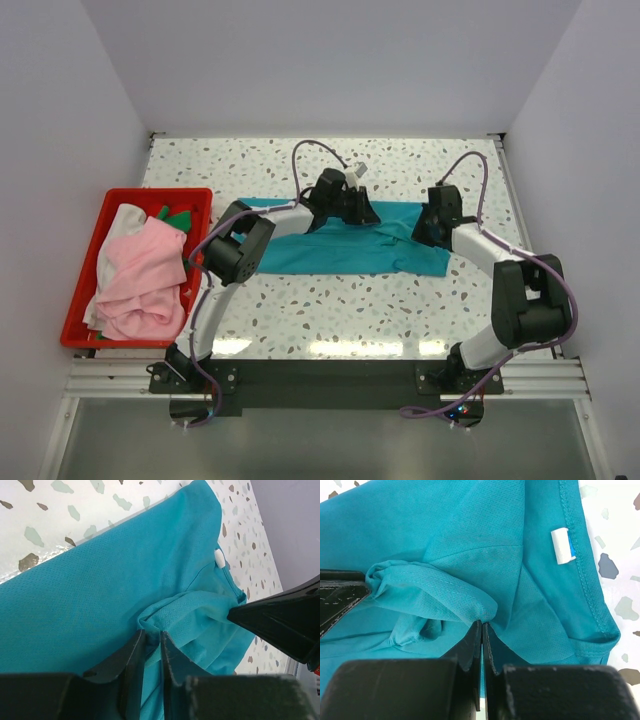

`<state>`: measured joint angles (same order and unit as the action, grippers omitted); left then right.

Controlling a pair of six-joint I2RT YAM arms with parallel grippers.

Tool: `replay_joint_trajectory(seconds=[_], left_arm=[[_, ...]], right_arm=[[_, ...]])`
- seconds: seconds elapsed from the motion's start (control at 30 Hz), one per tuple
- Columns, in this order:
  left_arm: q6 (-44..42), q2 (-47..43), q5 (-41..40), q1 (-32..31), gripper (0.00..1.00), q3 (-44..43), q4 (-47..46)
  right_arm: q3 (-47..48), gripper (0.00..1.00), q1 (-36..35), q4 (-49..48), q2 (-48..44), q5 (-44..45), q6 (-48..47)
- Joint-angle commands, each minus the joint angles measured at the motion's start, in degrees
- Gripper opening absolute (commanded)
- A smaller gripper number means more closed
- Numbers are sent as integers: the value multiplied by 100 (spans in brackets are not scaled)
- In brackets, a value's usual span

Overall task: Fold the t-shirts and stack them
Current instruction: Fold the tshirt

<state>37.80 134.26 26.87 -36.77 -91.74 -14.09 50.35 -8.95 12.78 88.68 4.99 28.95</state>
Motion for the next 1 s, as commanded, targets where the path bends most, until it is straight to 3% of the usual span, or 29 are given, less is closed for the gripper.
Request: replay_joint_trajectory(seconds=[0.0,0.1,0.23,0.43,0.57,0.73,0.83,0.9,0.97], left_arm=[[-194,-303,38,-14,25,34,-226],[-220,-347,-191,-14,45,34,-182],[-265,-260,-270,4,56,-246,-59],[-352,30,-156,-5,55,-669,160],[-379,57,-95,-14,46,-634,143],[-423,31,-94,-14,42,-511,143],[-467,-13,-226,-23,45,-423,143],[-510,-40,-288,-23,55,-423,152],[-519,-31,-305,-23,55,-432,169]], right_arm=[[-42,0,-10,-249,-264,81,58],[-69,0,-10,-249,-264,89,49],[-104,0,-10,-267,-264,107,23],[-130,0,-10,-293,-238,133,23],[-130,0,-10,-319,-220,125,32],[-130,0,-10,-337,-211,116,32],[-130,0,-10,-346,-202,107,49],[-148,0,-10,-337,-211,124,32],[-148,0,-10,-346,-211,125,41]])
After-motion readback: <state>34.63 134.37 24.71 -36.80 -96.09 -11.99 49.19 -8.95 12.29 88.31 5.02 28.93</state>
